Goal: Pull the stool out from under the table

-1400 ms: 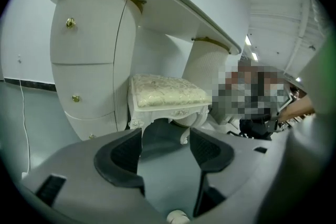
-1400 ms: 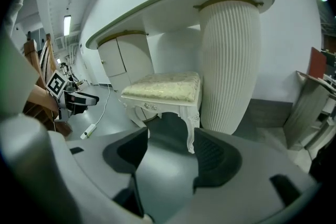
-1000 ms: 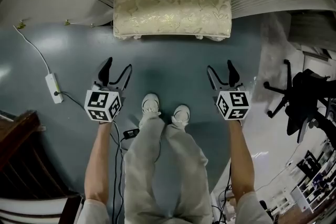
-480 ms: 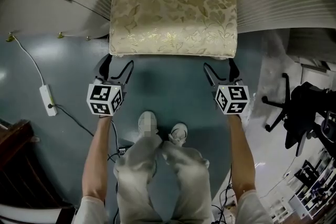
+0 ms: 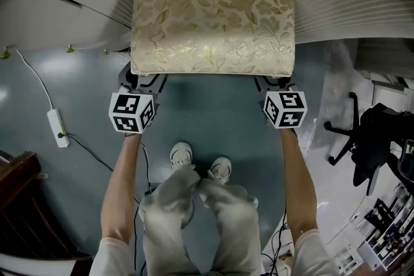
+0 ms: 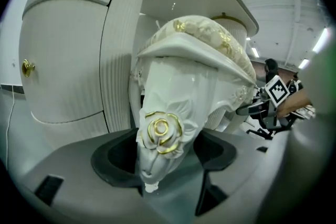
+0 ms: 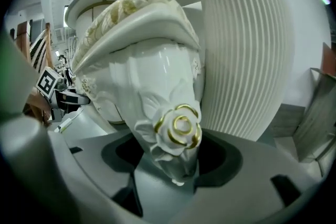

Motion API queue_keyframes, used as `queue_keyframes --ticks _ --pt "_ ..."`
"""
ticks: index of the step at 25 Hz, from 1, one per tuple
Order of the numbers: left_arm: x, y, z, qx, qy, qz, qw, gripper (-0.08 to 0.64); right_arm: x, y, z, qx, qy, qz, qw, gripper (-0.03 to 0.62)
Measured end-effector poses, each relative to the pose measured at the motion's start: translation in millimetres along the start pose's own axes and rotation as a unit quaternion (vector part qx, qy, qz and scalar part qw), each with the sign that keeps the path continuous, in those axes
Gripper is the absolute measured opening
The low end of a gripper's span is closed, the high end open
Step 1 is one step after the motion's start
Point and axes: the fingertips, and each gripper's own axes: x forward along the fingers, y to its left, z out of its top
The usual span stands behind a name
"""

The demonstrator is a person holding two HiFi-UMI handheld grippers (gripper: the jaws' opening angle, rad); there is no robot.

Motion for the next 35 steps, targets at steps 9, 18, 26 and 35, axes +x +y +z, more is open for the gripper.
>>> queue_keyframes --ticks 9,18,26,35 --pt "-2.2 3.7 -0.5 0.001 0.023 0.010 0.9997 0.302 -0.6 0.4 -0.7 -0.015 0.021 -0.003 1.000 0.270" --pt "-69.7 -34.9 -66.5 0.001 0.030 0.018 0.9994 0.297 -60.9 37.1 -63.1 -0.033 0.028 0.008 0.999 0.270" --pt "-99.6 -49.3 -85.7 -0.007 0.063 0.019 0.9978 0.295 -88.4 54.1 -84.9 -0.028 0.052 0.020 0.998 0.270" --pt "-106.1 -51.7 -88.3 -0.021 0.101 0.021 0.9944 0.293 -93.4 57.6 -87.4 -0.025 0.086 0.031 0.996 0.272"
